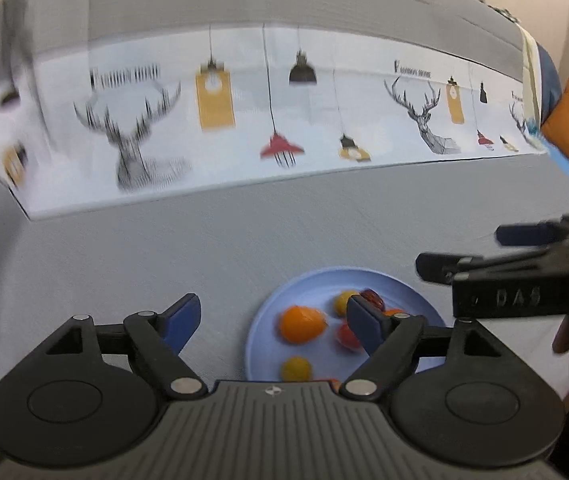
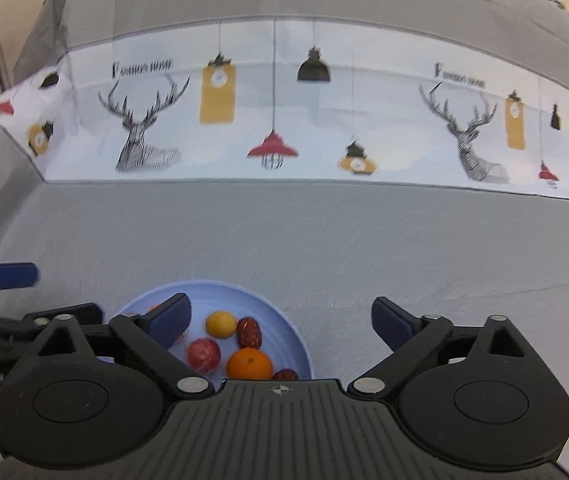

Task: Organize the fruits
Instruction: 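Open the right tool to drop the mandarin while the left drops the yellow fruit, then lift both open tools back from the plate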

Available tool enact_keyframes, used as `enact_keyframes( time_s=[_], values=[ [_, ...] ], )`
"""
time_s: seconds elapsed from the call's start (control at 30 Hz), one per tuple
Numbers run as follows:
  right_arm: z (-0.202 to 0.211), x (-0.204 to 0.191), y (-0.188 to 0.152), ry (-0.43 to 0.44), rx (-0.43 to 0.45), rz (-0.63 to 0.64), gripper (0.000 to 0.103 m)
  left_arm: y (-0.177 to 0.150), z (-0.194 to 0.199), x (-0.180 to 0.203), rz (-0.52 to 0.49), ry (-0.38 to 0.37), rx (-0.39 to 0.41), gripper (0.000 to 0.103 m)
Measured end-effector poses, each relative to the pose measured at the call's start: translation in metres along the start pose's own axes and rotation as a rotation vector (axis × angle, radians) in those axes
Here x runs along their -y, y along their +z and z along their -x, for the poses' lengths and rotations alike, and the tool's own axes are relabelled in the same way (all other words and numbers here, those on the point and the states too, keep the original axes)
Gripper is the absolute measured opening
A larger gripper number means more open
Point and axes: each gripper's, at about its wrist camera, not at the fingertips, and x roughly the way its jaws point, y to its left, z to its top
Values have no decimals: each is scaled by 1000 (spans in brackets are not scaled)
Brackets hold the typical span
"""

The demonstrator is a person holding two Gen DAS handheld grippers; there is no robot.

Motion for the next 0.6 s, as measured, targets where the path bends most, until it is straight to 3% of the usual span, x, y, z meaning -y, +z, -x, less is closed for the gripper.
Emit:
enact_keyframes(
  time_s=[0.07,0.13,0.23,0.3,0.5,0.6],
  values=[
    [8,4,-1,-13,32,-14,102,4,5,-1,47,-33,-44,86],
    [13,8,-2,-21,42,-26,102,9,8,-4,118,-16,-107,86],
    [21,16,-6,-30,41,-54,102,10,19,-5,176,3,-135,90],
    [31,20,-10,-32,55,-72,102,6,24,-4,191,23,-160,102],
    [56,13,-31,-21,10,-83,102,-38,30,5,186,78,-190,102],
    [60,0,-37,-19,-19,-27,102,-44,18,8,180,42,-251,102]
  ],
)
